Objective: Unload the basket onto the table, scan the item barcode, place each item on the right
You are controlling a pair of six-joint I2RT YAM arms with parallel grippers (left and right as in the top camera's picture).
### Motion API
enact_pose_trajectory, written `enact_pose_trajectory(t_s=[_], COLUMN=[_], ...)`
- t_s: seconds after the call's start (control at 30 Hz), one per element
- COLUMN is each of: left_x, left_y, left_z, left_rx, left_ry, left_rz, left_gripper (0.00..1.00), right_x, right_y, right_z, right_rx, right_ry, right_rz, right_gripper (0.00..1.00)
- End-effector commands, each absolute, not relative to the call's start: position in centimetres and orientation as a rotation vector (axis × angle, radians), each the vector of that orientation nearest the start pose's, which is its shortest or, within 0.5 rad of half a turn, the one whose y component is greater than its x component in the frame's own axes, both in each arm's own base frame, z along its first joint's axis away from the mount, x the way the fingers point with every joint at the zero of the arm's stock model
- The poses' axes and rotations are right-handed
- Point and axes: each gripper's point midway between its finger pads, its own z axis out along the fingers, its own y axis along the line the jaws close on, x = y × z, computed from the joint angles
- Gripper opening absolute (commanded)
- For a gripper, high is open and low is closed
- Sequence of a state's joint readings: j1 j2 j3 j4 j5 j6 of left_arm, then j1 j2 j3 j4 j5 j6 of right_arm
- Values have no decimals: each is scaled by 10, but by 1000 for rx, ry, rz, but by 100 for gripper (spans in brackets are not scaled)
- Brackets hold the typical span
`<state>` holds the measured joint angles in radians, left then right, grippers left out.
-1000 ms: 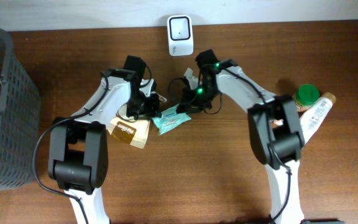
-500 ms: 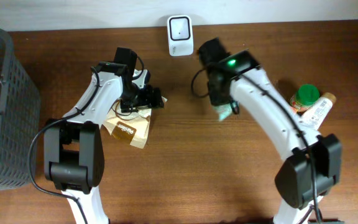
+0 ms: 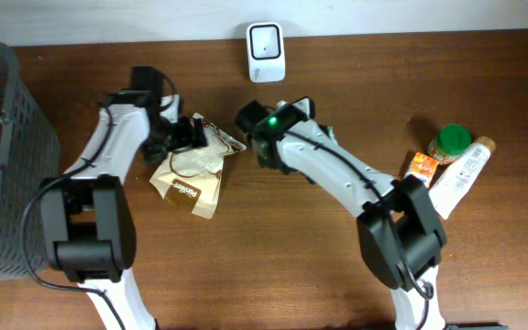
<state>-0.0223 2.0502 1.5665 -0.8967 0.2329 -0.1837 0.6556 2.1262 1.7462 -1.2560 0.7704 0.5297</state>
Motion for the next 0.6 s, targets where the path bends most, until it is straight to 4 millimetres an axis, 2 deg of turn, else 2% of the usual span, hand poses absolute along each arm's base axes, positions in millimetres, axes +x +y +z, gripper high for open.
enact_pose_trajectory(t_s=[0.0,0.1,0.13,0.2,0.33,0.37,0.47,0.57], left_x=[439,439,439,439,439,439,439,436], left_y=[-26,-13,-9,-6,-5,-5,-5,-5], left_z=[64,64,64,64,64,64,64,63], left_rx=[-290,-332,-346,-355,-356,-357,-357,-359], left_ry=[2897,2890,2888,2886,2885,2885,2888,2901], left_rz=[-354,-349,-347,-345,-344,-340,-341,-342], left_gripper=[99,99,99,99,99,99,99,99], right_x=[389,384,377,365,333,328,327,339], right_y=[149,158,167,184,240,253,275,284], right_z=[93,86,81,71,50,49,60,92], right_rx=[-218,-249,-276,-340,-601,-634,-643,-576], right_ry=[2560,2577,2614,2682,2815,2827,2829,2822], right_rz=[-1012,-997,-960,-883,-615,-555,-436,-265], right_gripper=[4,4,6,18,36,38,38,38])
